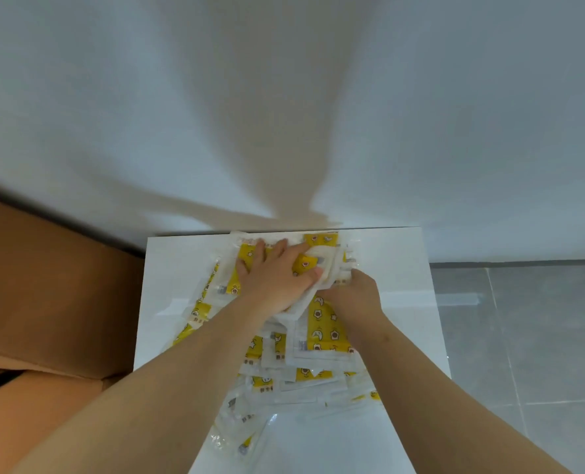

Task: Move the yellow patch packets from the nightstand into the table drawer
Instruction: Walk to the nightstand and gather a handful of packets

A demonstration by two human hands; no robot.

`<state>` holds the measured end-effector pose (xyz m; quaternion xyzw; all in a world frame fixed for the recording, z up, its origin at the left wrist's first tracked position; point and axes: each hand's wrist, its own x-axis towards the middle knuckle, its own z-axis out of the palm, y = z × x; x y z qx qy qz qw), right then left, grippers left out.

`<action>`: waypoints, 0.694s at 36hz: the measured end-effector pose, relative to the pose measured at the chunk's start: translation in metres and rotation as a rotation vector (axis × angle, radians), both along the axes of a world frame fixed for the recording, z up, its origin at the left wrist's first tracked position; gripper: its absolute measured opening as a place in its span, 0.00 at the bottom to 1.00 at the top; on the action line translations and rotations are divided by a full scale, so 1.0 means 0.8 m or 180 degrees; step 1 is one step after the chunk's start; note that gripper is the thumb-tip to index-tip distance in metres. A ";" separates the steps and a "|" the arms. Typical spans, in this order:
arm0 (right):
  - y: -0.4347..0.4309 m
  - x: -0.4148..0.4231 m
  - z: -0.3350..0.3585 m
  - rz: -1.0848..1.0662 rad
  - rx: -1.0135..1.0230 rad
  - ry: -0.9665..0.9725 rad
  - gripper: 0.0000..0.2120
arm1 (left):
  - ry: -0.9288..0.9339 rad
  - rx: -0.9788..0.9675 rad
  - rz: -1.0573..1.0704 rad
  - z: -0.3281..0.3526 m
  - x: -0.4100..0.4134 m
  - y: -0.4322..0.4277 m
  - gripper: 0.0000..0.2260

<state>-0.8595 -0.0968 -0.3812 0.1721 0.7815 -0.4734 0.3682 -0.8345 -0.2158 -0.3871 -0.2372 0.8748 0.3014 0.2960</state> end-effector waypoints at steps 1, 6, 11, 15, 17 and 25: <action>0.004 0.001 0.000 -0.0104 -0.0067 -0.0060 0.13 | 0.0115 0.0044 -0.0058 0.000 0.002 0.001 0.23; 0.036 0.009 0.003 -0.0484 -0.0210 0.0071 0.07 | 0.0647 0.0094 -0.0298 -0.001 0.024 0.007 0.12; 0.059 0.016 0.001 -0.0531 -0.0076 0.0326 0.10 | 0.1090 -0.0439 -0.0526 -0.003 0.051 0.025 0.15; 0.061 0.024 -0.003 -0.0385 0.0188 0.0303 0.10 | 0.1011 -0.0749 -0.0051 0.002 0.055 0.032 0.28; 0.061 0.025 0.001 -0.0351 0.0158 0.0318 0.10 | 0.0570 -0.0895 0.0073 0.003 0.055 0.028 0.35; 0.065 0.027 0.015 -0.0498 -0.0260 0.0419 0.10 | -0.0015 -0.0791 0.0315 0.003 0.057 0.004 0.37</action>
